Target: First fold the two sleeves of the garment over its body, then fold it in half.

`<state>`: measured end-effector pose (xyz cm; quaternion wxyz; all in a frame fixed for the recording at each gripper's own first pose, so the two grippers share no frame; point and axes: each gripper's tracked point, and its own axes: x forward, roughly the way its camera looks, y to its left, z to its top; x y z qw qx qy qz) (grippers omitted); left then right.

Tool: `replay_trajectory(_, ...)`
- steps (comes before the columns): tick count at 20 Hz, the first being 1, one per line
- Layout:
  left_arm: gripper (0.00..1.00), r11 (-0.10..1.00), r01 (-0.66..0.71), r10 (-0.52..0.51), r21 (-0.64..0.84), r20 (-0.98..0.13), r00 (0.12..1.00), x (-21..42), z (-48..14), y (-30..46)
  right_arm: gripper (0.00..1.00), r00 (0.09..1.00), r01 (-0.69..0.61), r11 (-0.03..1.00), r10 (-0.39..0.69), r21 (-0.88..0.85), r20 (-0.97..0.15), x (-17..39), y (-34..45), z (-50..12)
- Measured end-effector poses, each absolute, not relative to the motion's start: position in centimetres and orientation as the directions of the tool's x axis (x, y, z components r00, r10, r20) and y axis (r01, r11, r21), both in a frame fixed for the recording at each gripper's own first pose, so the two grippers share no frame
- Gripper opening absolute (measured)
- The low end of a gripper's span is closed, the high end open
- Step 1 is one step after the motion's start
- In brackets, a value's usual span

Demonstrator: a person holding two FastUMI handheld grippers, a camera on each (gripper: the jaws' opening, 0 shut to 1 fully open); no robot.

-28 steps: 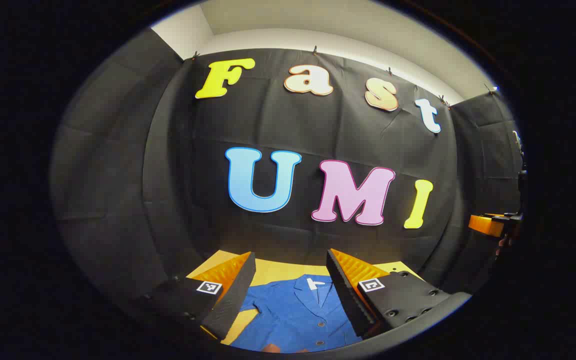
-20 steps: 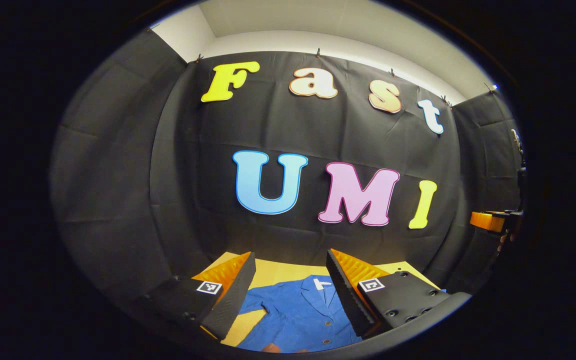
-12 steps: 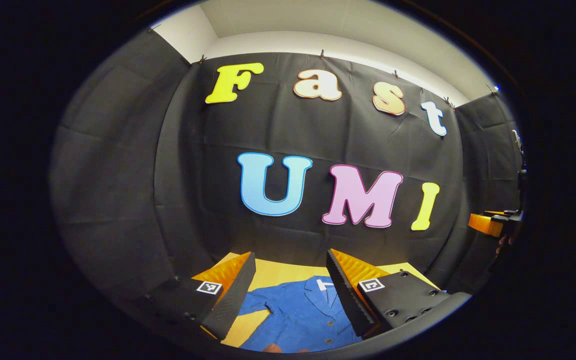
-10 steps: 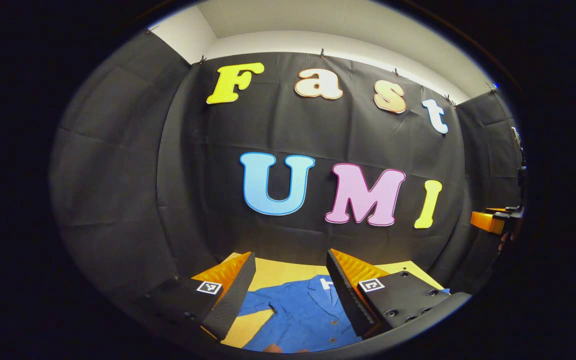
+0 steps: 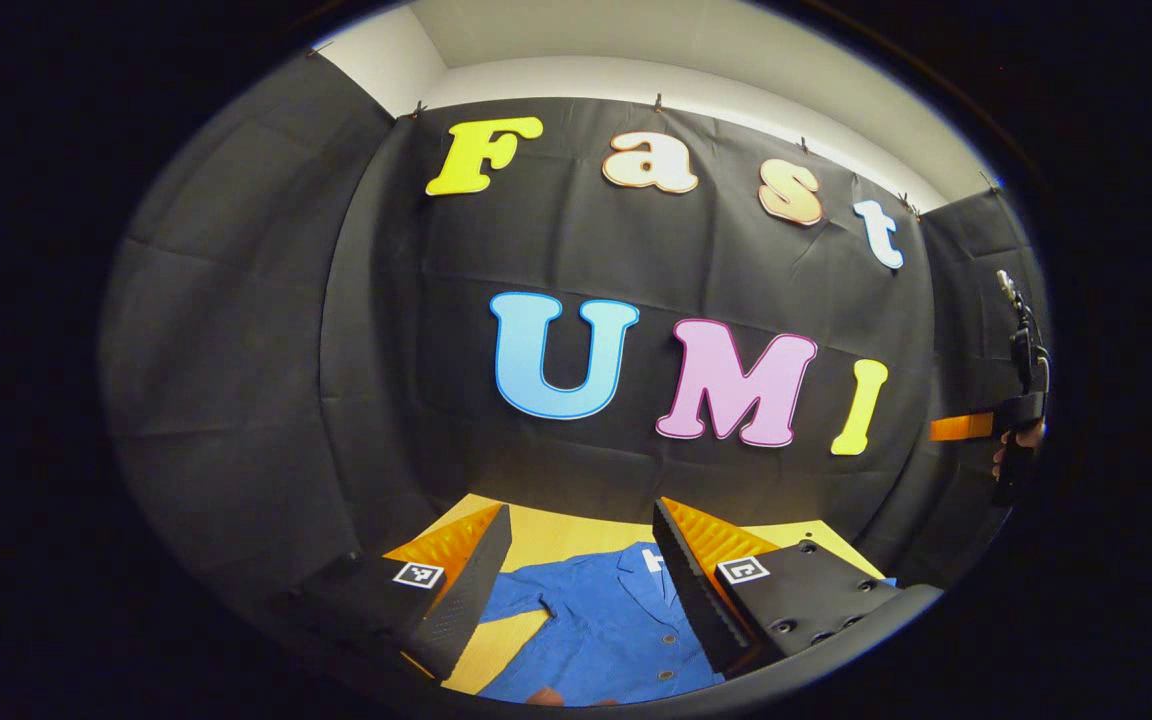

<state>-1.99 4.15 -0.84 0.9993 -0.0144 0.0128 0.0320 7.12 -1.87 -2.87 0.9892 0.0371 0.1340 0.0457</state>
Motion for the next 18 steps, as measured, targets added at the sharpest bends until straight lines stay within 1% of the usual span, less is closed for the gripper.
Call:
replay_trajectory(1,0.82,0.997,-0.069,0.068,-0.032,-0.029,0.997,-2.0,-0.9,4.3,0.96,0.945,-0.06,0.994,0.086,0.093,-0.315,7.6,-3.3,-4.5)
replay_trajectory(2,0.79,0.996,-0.077,0.076,-0.035,-0.028,0.997,-2.3,-0.9,4.5,0.96,0.934,-0.02,0.997,0.045,0.074,-0.355,8.3,-5.4,-5.8)
replay_trajectory(3,0.82,0.995,-0.088,0.087,-0.037,-0.024,0.996,-2.4,-0.7,4.7,0.96,0.932,0.016,0.999,-0.003,0.034,-0.361,9.6,-7.9,-6.8)
replay_trajectory(4,0.82,0.994,-0.101,0.1,-0.035,-0.02,0.995,-2.6,-0.7,4.9,0.96,0.931,0.068,0.998,-0.066,-0.007,-0.358,11.0,-10.9,-7.7)
replay_trajectory(5,0.82,0.992,-0.119,0.119,-0.029,-0.02,0.993,-2.8,-0.7,5.2,0.96,0.916,0.116,0.993,-0.112,-0.012,-0.386,11.7,-13.5,-9.0)
replay_trajectory(7,0.81,0.988,-0.151,0.15,-0.022,-0.026,0.988,-3.0,-1.0,5.6,0.96,0.853,0.206,0.978,-0.165,0.029,-0.495,12.4,-17.3,-12.6)
replay_trajectory(8,0.84,0.986,-0.163,0.162,-0.021,-0.034,0.986,-3.1,-1.3,5.5,0.96,0.814,0.247,0.968,-0.181,0.046,-0.552,12.7,-19.1,-14.6)
replay_trajectory(9,0.82,0.984,-0.174,0.173,-0.024,-0.043,0.984,-2.9,-1.7,5.3,0.96,0.776,0.288,0.956,-0.198,0.056,-0.599,12.7,-20.7,-16.3)
replay_trajectory(10,0.82,0.982,-0.186,0.185,-0.025,-0.054,0.981,-2.8,-2.1,5.1,0.96,0.741,0.306,0.951,-0.206,0.049,-0.64,13.1,-22.1,-18.1)
replay_trajectory(11,0.82,0.979,-0.201,0.199,-0.024,-0.067,0.978,-2.5,-2.3,4.9,0.96,0.697,0.32,0.947,-0.213,0.032,-0.684,13.1,-23.2,-20.0)
replay_trajectory(13,0.82,0.977,-0.214,0.211,-0.024,-0.083,0.974,-1.7,-2.4,3.7,0.98,0.608,0.284,0.958,-0.205,-0.031,-0.767,12.8,-24.6,-23.8)
replay_trajectory(16,0.82,0.978,-0.208,0.205,-0.018,-0.101,0.974,0.5,-2.3,1.5,0.99,0.363,0.254,0.963,-0.184,-0.094,-0.913,11.4,-26.3,-30.9)
replay_trajectory(18,0.82,0.977,-0.214,0.212,-0.007,-0.12,0.97,2.0,-2.4,0.0,0.98,0.255,0.29,0.955,-0.143,-0.065,-0.956,11.1,-27.1,-34.6)
